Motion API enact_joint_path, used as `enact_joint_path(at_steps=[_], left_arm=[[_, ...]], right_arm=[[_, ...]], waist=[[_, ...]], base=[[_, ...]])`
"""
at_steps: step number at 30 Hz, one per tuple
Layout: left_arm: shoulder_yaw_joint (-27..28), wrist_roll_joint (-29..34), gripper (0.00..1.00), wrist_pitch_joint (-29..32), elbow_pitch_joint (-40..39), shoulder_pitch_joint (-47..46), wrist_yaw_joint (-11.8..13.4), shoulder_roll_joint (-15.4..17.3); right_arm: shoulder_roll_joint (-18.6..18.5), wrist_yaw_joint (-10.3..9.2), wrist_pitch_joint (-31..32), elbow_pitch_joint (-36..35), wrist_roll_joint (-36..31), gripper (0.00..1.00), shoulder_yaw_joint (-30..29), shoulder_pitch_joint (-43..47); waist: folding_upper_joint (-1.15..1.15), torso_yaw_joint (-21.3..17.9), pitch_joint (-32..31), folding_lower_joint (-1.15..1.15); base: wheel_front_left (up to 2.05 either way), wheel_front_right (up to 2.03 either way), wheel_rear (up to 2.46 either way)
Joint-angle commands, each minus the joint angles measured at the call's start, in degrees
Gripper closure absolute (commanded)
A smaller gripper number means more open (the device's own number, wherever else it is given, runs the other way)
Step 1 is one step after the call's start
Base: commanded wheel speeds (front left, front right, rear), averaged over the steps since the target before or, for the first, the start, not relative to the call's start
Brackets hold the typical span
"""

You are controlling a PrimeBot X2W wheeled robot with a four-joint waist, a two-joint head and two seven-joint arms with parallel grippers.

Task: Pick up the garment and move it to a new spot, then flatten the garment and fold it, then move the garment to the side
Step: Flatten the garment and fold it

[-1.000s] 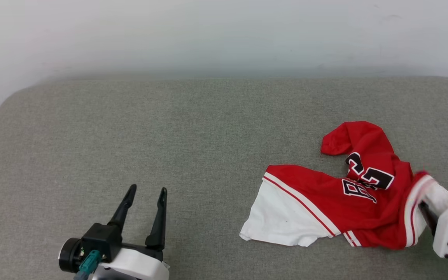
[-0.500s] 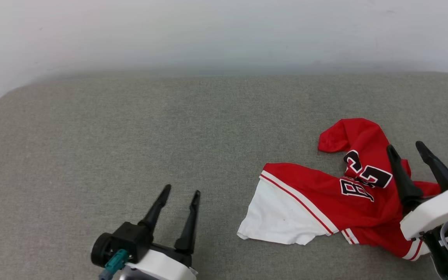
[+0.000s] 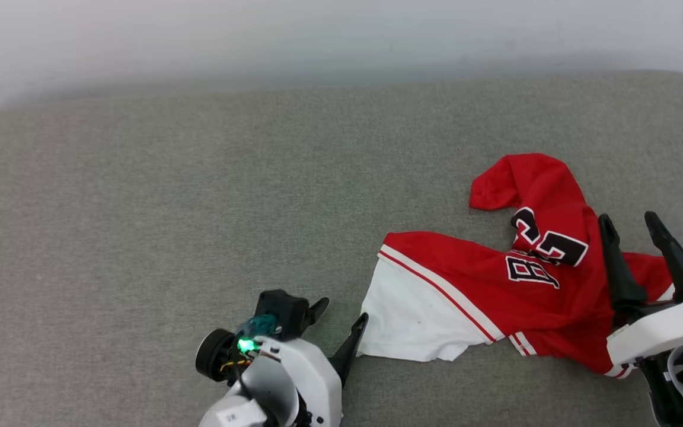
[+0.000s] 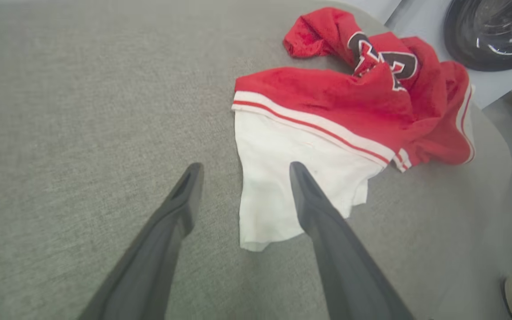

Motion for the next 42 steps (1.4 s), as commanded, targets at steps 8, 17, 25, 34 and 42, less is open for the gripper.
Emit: enact_joint_path(at_steps=[8, 17, 25, 34, 42], left_arm=[[-2.3, 2.1, 0.0, 10.2, 2.9, -4.5, 1.5, 1.4], [-4.4, 4.5, 0.62, 12.5, 9.1, -5.9, 2.0, 2.9], [-1.3, 3.1, 1.0, 5.4, 10.6, -6.4, 3.6, 3.5], [5.4, 0.6, 1.0, -2.1, 8.2, -5.8, 6.5, 6.3], [12.3, -3.0, 1.0, -5.0, 6.7, -2.9, 8.8, 10.1]], right_arm=[[1.0, -0.04, -1.4, 0.1, -1.0, 0.0, 0.5, -1.7], [1.4, -0.04, -2.5, 0.9, -1.3, 0.0, 0.7, -2.6], [1.2, -0.04, -2.3, 2.2, -1.8, 0.0, 1.3, -1.8], [1.1, -0.04, -1.6, 4.0, -2.0, 0.0, 3.0, -0.4], [1.3, -0.04, -1.1, 5.7, -1.9, 0.0, 3.5, 0.7]], waist=[[0.0, -3.0, 4.0, 0.0], [0.0, -4.4, 5.9, 0.0], [0.0, -3.2, 4.5, 0.0], [0.0, -0.4, -0.1, 0.0], [0.0, 1.5, -2.4, 0.0]], base=[[0.0, 0.0, 0.0], [0.0, 0.0, 0.0], [0.0, 0.0, 0.0], [0.0, 0.0, 0.0], [0.0, 0.0, 0.0]])
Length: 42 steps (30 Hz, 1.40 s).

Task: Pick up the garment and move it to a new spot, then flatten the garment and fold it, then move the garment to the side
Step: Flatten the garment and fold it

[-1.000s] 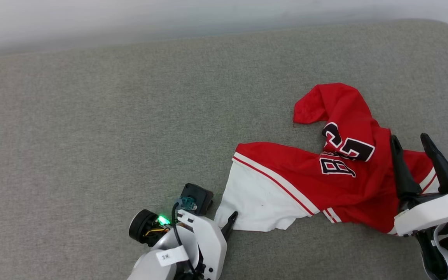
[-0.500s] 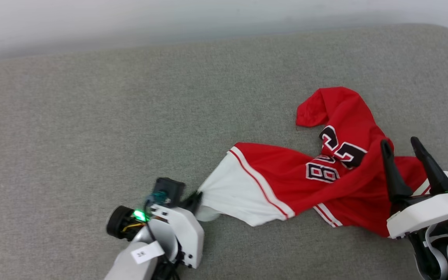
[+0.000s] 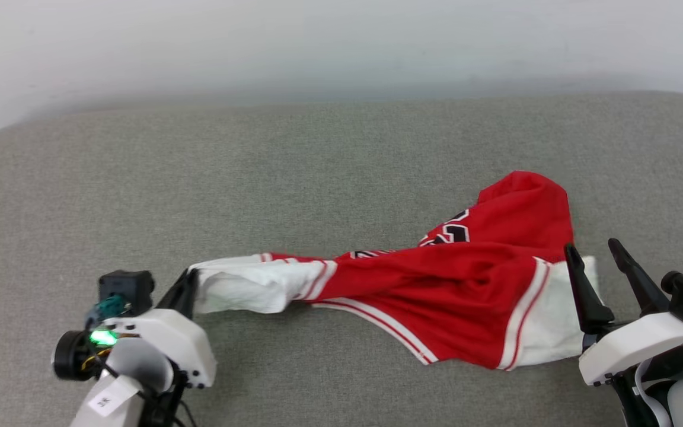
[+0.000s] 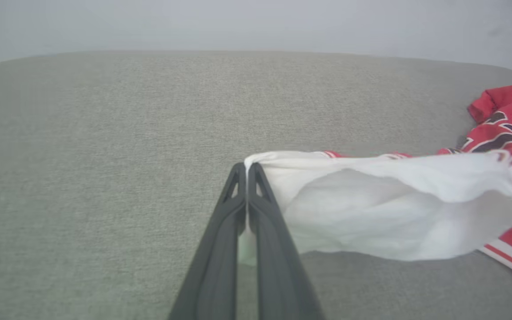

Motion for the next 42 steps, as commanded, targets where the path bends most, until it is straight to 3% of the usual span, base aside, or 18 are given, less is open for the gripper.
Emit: enact_joint_path(at_steps=[1, 9, 10, 11, 12, 23, 29, 34, 39, 40, 41, 42], left_arm=[[1.3, -0.7, 1.0, -0.4, 0.4, 1.2, 0.6, 1.0], [5.2, -3.3, 1.0, -2.3, 7.7, 3.4, 1.7, 3.0], [5.2, -3.2, 0.62, -2.9, 8.5, 3.2, 1.8, 3.0], [5.1, -3.0, 0.07, -3.5, 9.3, 2.9, 1.9, 2.9], [5.0, -2.9, 0.0, -3.9, 9.8, 2.7, 1.9, 2.8], [2.0, 0.6, 0.0, -17.2, 5.0, 3.0, -0.5, 1.2], [0.1, 4.1, 0.0, -19.4, -2.3, 6.7, 0.9, -0.5], [-1.1, 5.8, 0.0, -19.7, -6.1, 9.0, 0.5, -1.4], [-2.0, 6.4, 0.0, -19.7, -6.5, 8.3, -0.4, -2.0], [-2.0, 6.4, 0.0, -19.7, -6.5, 8.3, -0.4, -2.0], [-2.3, 6.5, 0.0, -19.7, -6.6, 7.5, -0.7, -2.5], [-2.3, 6.5, 0.0, -19.7, -6.6, 7.5, -0.7, -2.5]], right_arm=[[0.1, -0.04, 0.1, 0.3, -0.1, 0.0, 0.0, 0.7], [-0.2, -0.04, 1.2, 1.6, -0.3, 0.0, 0.3, 1.0], [-0.2, -0.04, 1.2, 1.7, -0.3, 0.0, 0.4, 1.0], [-0.2, -0.04, 1.3, 1.8, -0.3, 0.0, 0.5, 1.0], [-0.1, -0.04, 1.3, 1.8, -0.3, 0.0, 0.5, 1.0], [-0.9, -0.04, 2.0, 1.7, -0.2, 0.0, -0.2, 1.3], [-2.9, -0.04, 5.1, 0.1, -0.1, 0.0, -0.5, 0.1], [-6.1, -0.04, 13.7, 0.1, 0.5, 0.0, -0.1, -3.5], [-9.6, -0.04, 26.0, 3.0, 0.7, 0.0, 1.1, -9.5], [-9.6, -0.04, 26.0, 3.0, 0.7, 0.0, 1.1, -9.5], [-10.6, -0.04, 31.0, 5.4, 0.6, 0.0, 1.0, -12.2], [-10.6, -0.04, 31.0, 5.4, 0.6, 0.0, 1.0, -12.2]], waist=[[0.0, 0.6, -0.6, 0.0], [0.0, 1.4, -0.4, 0.0], [0.0, 1.4, -0.4, 0.0], [0.0, 1.4, -0.5, 0.0], [0.0, 1.4, -0.5, 0.0], [0.0, 3.1, -2.7, 0.0], [0.0, 5.6, -3.4, 0.0], [0.0, 8.3, -2.6, 0.0], [0.0, 11.2, -0.6, 0.0], [0.0, 11.2, -0.6, 0.0], [0.0, 12.3, 0.5, 0.0], [0.0, 12.3, 0.5, 0.0]], base=[[0.0, 0.0, 0.0], [0.0, 0.0, 0.0], [0.0, 0.0, 0.0], [0.0, 0.0, 0.0], [0.0, 0.0, 0.0], [0.0, 0.0, 0.0], [0.0, 0.0, 0.0], [0.0, 0.0, 0.0], [0.0, 0.0, 0.0], [0.0, 0.0, 0.0], [0.0, 0.0, 0.0], [0.0, 0.0, 0.0]])
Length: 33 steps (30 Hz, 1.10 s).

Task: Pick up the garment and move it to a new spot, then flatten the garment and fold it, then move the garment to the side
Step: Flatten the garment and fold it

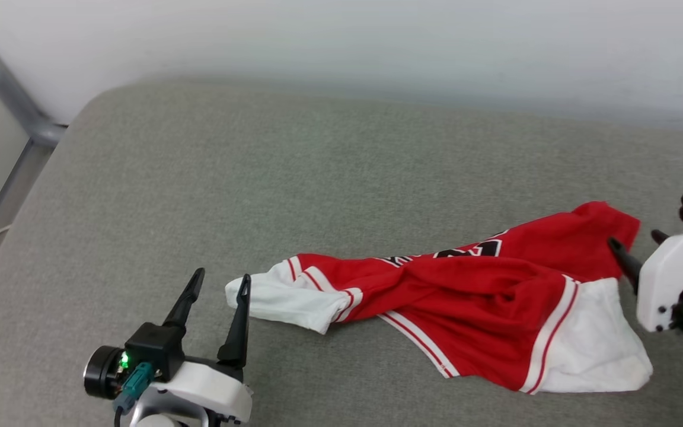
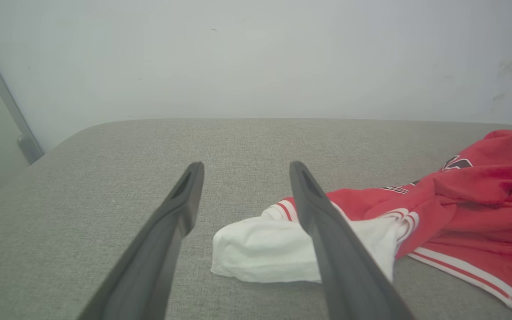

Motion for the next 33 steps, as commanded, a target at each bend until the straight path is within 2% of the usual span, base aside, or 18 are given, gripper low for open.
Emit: enact_joint_path(at_steps=[1, 4, 7, 13, 21, 22, 23, 27, 33], left_arm=[[-0.2, 0.3, 0.0, -0.1, -0.1, -1.0, -0.3, -0.4], [-0.7, 0.6, 0.0, -0.1, 0.2, -1.6, -0.8, -1.2], [-1.2, 0.9, 0.0, -0.1, 0.9, -2.4, -1.4, -1.9], [-1.3, 1.4, 0.0, -0.1, 1.4, -3.3, -2.2, -2.9], [-0.7, 2.0, 0.0, -0.2, 1.7, -3.7, -3.1, -4.2], [-0.5, 1.9, 0.0, -0.2, 1.8, -3.6, -3.2, -4.3], [-0.3, 1.9, 0.0, -0.2, 1.9, -3.5, -3.3, -4.3], [0.5, 2.4, 0.0, -0.2, 2.5, -2.3, -3.4, -4.1], [1.7, 2.7, 0.0, -0.2, 2.8, -0.7, -3.6, -3.6]], right_arm=[[-0.6, -0.05, 2.2, 1.5, -0.6, 0.0, -0.6, -2.0], [-1.8, -0.05, 9.5, 6.0, -2.2, 0.0, -1.9, -4.6], [-2.7, -0.05, 12.3, 9.4, -3.1, 0.0, -3.3, -7.1], [-2.5, -0.05, 11.4, 15.4, -4.2, 0.0, -5.7, -8.9], [-1.8, -0.04, 8.3, 20.0, -2.7, 0.0, -4.2, -8.2], [-1.7, -0.03, 8.0, 20.3, -2.5, 0.67, -3.6, -8.0], [-1.4, -0.03, 7.4, 20.4, -1.9, 1.0, -3.1, -7.8], [-1.4, -0.03, 3.6, 19.4, -0.5, 1.0, -1.5, -7.4], [-1.4, -0.05, -2.2, 13.7, 2.3, 1.0, 0.2, -7.3]], waist=[[0.0, 1.9, 1.7, 0.0], [0.0, 3.8, 3.3, 0.0], [0.0, 5.8, 4.6, 0.0], [0.0, 8.6, 7.0, 0.0], [0.0, 10.7, 9.1, 0.0], [0.0, 10.7, 9.2, 0.0], [0.0, 10.7, 9.1, 0.0], [0.0, 9.9, 7.7, 0.0], [0.0, 6.9, 3.4, 0.0]], base=[[0.0, 0.0, 0.0], [0.0, 0.0, 0.0], [0.0, 0.0, 0.0], [0.0, 0.0, 0.0], [0.0, 0.0, 0.0], [0.0, 0.0, 0.0], [0.0, 0.0, 0.0], [0.0, 0.0, 0.0], [0.0, 0.0, 0.0]])
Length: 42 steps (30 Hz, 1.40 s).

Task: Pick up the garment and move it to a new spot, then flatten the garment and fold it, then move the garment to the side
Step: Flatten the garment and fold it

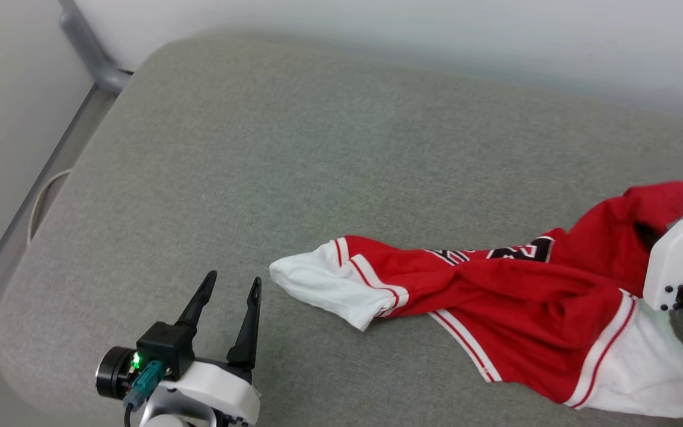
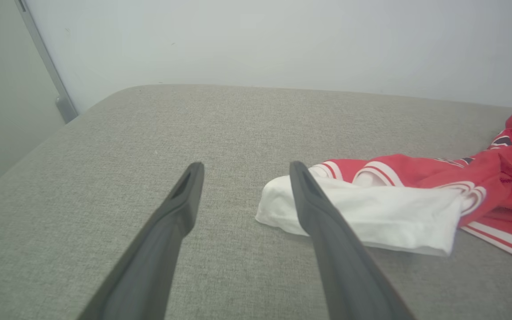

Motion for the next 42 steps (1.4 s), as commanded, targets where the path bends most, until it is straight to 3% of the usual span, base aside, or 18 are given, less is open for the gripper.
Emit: enact_joint_path(at_steps=[1, 8, 20, 25, 30, 35, 42], left_arm=[[0.4, 0.1, 0.0, -0.1, 0.0, 1.1, -0.1, 0.1], [0.7, 0.3, 0.0, -0.1, 0.6, 3.2, -0.5, 0.3], [1.8, -0.2, 0.0, -0.1, 0.8, 6.0, -0.2, -0.6], [2.7, -0.3, 0.0, -0.1, 0.5, 7.4, 0.1, -0.6], [4.1, -0.4, 0.0, -0.1, -0.1, 8.9, 0.5, -0.7], [4.9, -0.2, 0.0, -0.1, -0.5, 9.3, 0.2, -0.8], [4.7, 0.6, 0.0, -0.1, -0.2, 6.9, -0.8, -1.1]], right_arm=[[-0.1, -0.06, -1.0, -1.8, 0.5, 1.0, 0.0, 0.2], [-1.5, -0.06, -0.9, -4.3, 1.1, 1.0, 1.8, -4.6], [-2.2, -0.06, -1.1, 4.1, -2.3, 1.0, 4.1, -22.3], [-2.0, -0.06, -2.5, 5.2, -3.6, 1.0, 5.0, -24.3], [-2.3, -0.06, 0.8, -0.7, -3.0, 1.0, 4.4, -15.8], [-2.2, -0.06, 8.0, -11.9, -1.1, 1.0, -0.5, 0.7], [4.0, -0.06, 14.8, -21.7, -0.1, 1.0, -9.0, 23.2]], waist=[[0.0, -2.4, -2.7, 0.0], [0.0, -5.3, -7.7, 0.0], [0.0, -3.3, -11.8, 0.0], [0.0, -3.9, -12.8, 0.0], [0.0, -6.8, -13.1, 0.0], [0.0, -10.9, -12.2, 0.0], [0.0, -14.6, -10.0, 0.0]], base=[[0.0, 0.0, 0.0], [0.0, 0.0, 0.0], [0.0, 0.0, 0.0], [0.0, 0.0, 0.0], [0.0, 0.0, 0.0], [0.0, 0.0, 0.0], [0.0, 0.0, 0.0]])
